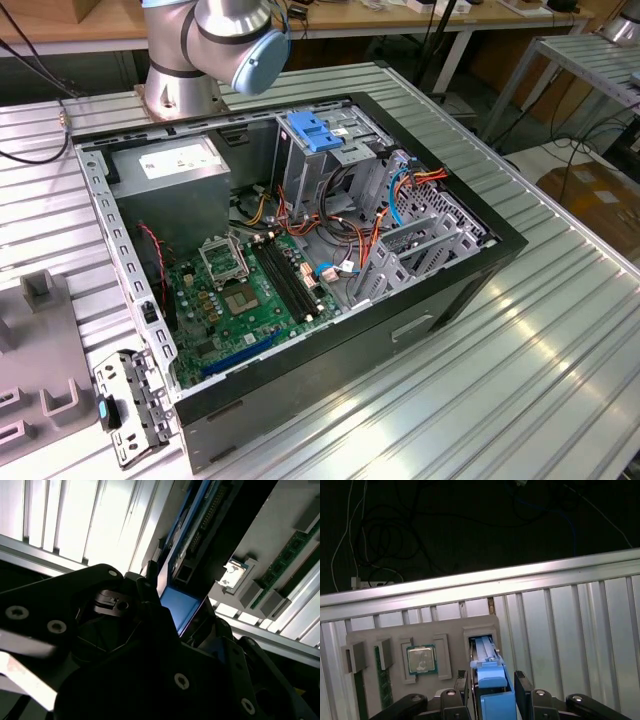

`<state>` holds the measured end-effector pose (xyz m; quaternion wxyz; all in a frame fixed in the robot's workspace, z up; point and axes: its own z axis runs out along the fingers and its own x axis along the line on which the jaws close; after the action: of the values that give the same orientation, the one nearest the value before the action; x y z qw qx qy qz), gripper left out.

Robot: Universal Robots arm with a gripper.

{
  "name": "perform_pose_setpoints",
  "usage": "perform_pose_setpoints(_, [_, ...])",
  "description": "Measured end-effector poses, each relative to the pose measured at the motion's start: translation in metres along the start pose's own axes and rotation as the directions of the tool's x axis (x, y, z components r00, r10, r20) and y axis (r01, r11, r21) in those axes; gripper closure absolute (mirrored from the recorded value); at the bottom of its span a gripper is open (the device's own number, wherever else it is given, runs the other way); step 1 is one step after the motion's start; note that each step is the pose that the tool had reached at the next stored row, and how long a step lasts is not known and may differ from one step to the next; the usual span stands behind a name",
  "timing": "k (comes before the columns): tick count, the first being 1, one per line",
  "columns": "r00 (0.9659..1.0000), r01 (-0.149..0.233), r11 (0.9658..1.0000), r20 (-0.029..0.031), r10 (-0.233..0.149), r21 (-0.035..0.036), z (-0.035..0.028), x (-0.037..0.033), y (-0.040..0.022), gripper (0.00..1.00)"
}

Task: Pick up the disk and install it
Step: 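Pick up the disk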

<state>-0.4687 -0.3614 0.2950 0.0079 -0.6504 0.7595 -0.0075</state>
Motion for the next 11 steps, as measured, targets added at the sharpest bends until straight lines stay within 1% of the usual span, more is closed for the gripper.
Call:
perform_pose_setpoints(3, [1.0000,0.000,1.0000,0.0000,0.000,0.0000,0.0001,0.0000,0.0000,0.52])
perform_pose_setpoints(4, [1.0000,0.000,1.0000,0.0001,0.000,0.0000,0.0001,0.0000,0.0000,0.58])
perform_pose_setpoints(5, [1.0000,0.000,1.0000,0.0001,0.000,0.0000,0.0001,0.0000,0.0000,0.62])
perform_pose_setpoints(11, [1.0000,0.000,1.0000,0.0000,0.000,0.0000,0.0002,0.0000,0.0000,0.62])
